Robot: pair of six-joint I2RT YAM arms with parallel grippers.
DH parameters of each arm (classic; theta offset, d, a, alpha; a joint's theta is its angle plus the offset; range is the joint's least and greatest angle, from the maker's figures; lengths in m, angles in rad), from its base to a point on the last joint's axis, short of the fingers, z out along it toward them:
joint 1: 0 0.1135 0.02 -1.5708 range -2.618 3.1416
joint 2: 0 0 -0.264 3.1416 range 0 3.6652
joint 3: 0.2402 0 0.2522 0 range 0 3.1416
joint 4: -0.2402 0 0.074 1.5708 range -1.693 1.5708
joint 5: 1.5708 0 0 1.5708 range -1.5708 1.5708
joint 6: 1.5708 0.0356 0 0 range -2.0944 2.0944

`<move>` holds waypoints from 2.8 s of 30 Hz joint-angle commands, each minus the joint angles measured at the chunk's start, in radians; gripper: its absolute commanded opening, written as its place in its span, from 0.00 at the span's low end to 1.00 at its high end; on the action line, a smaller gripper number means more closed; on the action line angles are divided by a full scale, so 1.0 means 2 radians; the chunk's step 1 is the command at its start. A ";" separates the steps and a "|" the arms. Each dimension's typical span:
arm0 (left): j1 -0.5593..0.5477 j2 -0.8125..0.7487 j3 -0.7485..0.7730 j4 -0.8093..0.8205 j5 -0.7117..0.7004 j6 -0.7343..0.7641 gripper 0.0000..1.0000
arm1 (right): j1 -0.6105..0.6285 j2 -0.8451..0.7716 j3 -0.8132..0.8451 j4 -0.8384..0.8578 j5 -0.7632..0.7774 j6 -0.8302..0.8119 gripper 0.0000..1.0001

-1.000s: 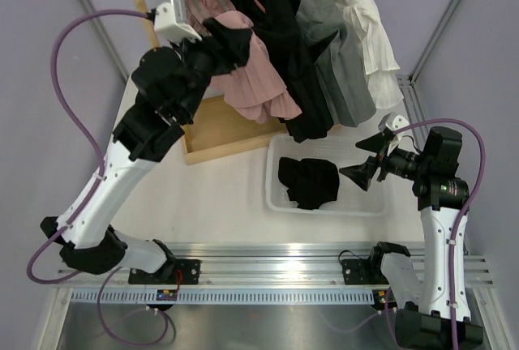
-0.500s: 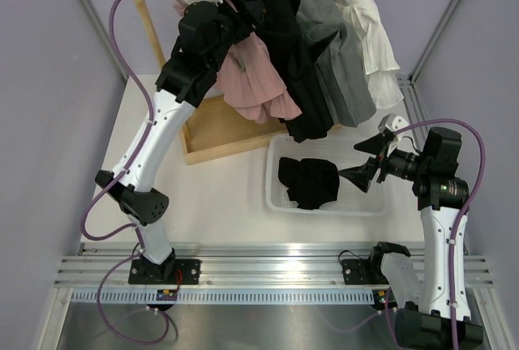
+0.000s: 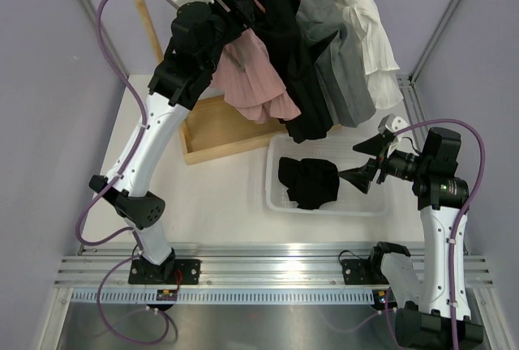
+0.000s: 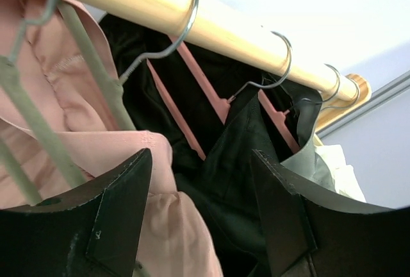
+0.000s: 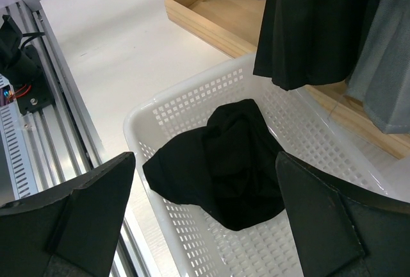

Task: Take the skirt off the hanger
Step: Pick up the hanger from the clothesline.

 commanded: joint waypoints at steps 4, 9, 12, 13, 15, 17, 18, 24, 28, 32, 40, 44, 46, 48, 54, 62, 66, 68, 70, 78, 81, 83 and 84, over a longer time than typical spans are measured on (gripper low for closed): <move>0.011 -0.030 0.000 0.007 -0.030 0.030 0.69 | -0.004 -0.001 0.009 -0.008 -0.015 -0.008 0.99; 0.031 -0.020 0.006 -0.004 0.002 0.021 0.71 | -0.004 -0.002 0.010 -0.009 -0.015 -0.008 1.00; 0.034 -0.017 0.016 -0.022 0.000 0.011 0.71 | -0.004 -0.001 0.010 -0.009 -0.015 -0.008 1.00; 0.034 -0.018 0.016 -0.025 -0.003 0.010 0.71 | -0.004 -0.001 0.010 -0.009 -0.015 -0.008 0.99; 0.034 -0.021 0.016 -0.025 -0.015 0.008 0.71 | -0.004 -0.002 0.010 -0.009 -0.015 -0.008 0.99; 0.035 -0.023 0.018 -0.022 -0.018 0.011 0.72 | -0.004 -0.001 0.011 -0.010 -0.016 -0.008 1.00; 0.037 -0.022 0.020 -0.021 -0.015 0.011 0.72 | -0.004 -0.001 0.011 -0.010 -0.017 -0.008 1.00; 0.051 0.002 0.031 -0.006 0.019 -0.019 0.70 | -0.004 -0.002 0.011 -0.012 -0.017 -0.008 0.99; 0.061 0.013 0.033 0.009 0.027 -0.034 0.65 | -0.004 -0.002 0.011 -0.012 -0.018 -0.009 1.00; 0.064 0.019 0.030 0.029 0.024 -0.019 0.64 | -0.004 -0.002 0.011 -0.015 -0.022 -0.010 0.99; 0.071 0.029 0.016 0.075 0.055 -0.001 0.61 | -0.004 -0.001 0.013 -0.019 -0.022 -0.013 0.99; 0.071 0.033 0.016 0.092 0.059 0.013 0.56 | -0.004 0.002 0.014 -0.021 -0.022 -0.014 0.99; 0.071 0.035 0.017 0.097 0.055 0.018 0.54 | -0.004 0.001 0.014 -0.021 -0.022 -0.015 1.00; 0.071 0.038 0.018 0.100 0.051 0.027 0.50 | -0.004 0.002 0.014 -0.022 -0.022 -0.015 1.00; 0.071 0.049 0.019 0.105 0.049 0.038 0.42 | -0.004 0.003 0.014 -0.022 -0.022 -0.015 0.99; 0.071 0.066 0.029 0.110 0.036 0.061 0.33 | -0.004 0.003 0.015 -0.022 -0.019 -0.015 0.99; 0.071 0.065 0.030 0.112 0.032 0.070 0.26 | -0.004 0.002 0.015 -0.021 -0.018 -0.015 1.00; 0.071 0.063 0.030 0.115 0.034 0.073 0.21 | -0.004 0.003 0.016 -0.022 -0.018 -0.014 0.99; 0.070 0.062 0.030 0.120 0.039 0.075 0.15 | -0.004 0.004 0.016 -0.022 -0.018 -0.014 0.99; 0.065 0.046 0.035 0.140 0.066 0.077 0.00 | -0.004 0.006 0.016 -0.023 -0.017 -0.013 0.99; 0.063 0.036 0.034 0.142 0.065 0.078 0.00 | -0.004 0.007 0.016 -0.023 -0.017 -0.014 1.00; 0.063 0.031 0.033 0.141 0.066 0.079 0.00 | -0.004 0.007 0.016 -0.024 -0.018 -0.013 0.99; 0.062 0.030 0.033 0.140 0.067 0.080 0.00 | -0.004 0.008 0.016 -0.023 -0.018 -0.014 0.99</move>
